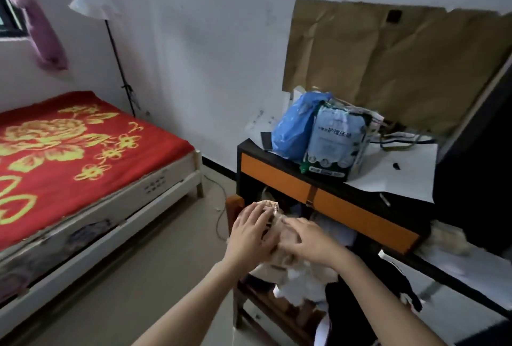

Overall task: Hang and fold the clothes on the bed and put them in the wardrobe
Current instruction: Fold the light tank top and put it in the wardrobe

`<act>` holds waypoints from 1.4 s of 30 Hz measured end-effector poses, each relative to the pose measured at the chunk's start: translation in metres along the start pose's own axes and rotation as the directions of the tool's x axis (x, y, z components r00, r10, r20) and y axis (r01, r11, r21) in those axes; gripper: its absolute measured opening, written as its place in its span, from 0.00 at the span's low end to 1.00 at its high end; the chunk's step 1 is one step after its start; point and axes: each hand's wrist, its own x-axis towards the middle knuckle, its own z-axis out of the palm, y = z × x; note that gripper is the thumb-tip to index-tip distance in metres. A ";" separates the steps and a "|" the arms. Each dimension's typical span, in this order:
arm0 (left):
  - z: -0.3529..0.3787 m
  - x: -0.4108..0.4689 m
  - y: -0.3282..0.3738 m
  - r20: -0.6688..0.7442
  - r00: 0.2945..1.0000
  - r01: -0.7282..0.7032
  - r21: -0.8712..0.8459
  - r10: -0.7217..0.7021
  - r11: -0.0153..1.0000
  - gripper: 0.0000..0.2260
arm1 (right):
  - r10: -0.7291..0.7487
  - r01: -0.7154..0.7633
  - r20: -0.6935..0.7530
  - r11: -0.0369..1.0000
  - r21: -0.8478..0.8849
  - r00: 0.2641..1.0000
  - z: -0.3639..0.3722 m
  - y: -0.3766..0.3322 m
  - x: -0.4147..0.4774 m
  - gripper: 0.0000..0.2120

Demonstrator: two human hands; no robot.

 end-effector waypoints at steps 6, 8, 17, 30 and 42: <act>0.015 -0.004 -0.012 0.023 0.998 -0.050 -0.010 0.051 0.999 0.20 | -0.014 -0.046 -0.268 0.975 -0.218 0.963 0.040 0.000 -0.006 0.22; 0.010 -0.002 -0.011 -0.019 0.998 -0.056 -0.076 0.054 0.996 0.16 | 0.004 -0.078 -0.337 0.975 -0.206 0.942 0.043 -0.003 -0.007 0.19; -0.022 0.001 0.003 -0.041 0.999 0.035 0.017 -0.034 0.999 0.08 | 0.044 -0.096 -0.505 0.992 -0.077 0.862 0.037 -0.027 -0.012 0.14; -0.186 -0.051 -0.092 -0.413 0.789 0.064 -0.682 -0.455 0.728 0.09 | -0.122 0.418 -0.888 0.904 0.084 0.443 -0.076 -0.210 0.008 0.09; -0.245 -0.151 -0.192 -0.486 0.671 0.243 -0.569 -0.559 0.786 0.10 | -0.252 0.585 -0.687 0.751 0.306 0.682 -0.009 -0.340 0.078 0.09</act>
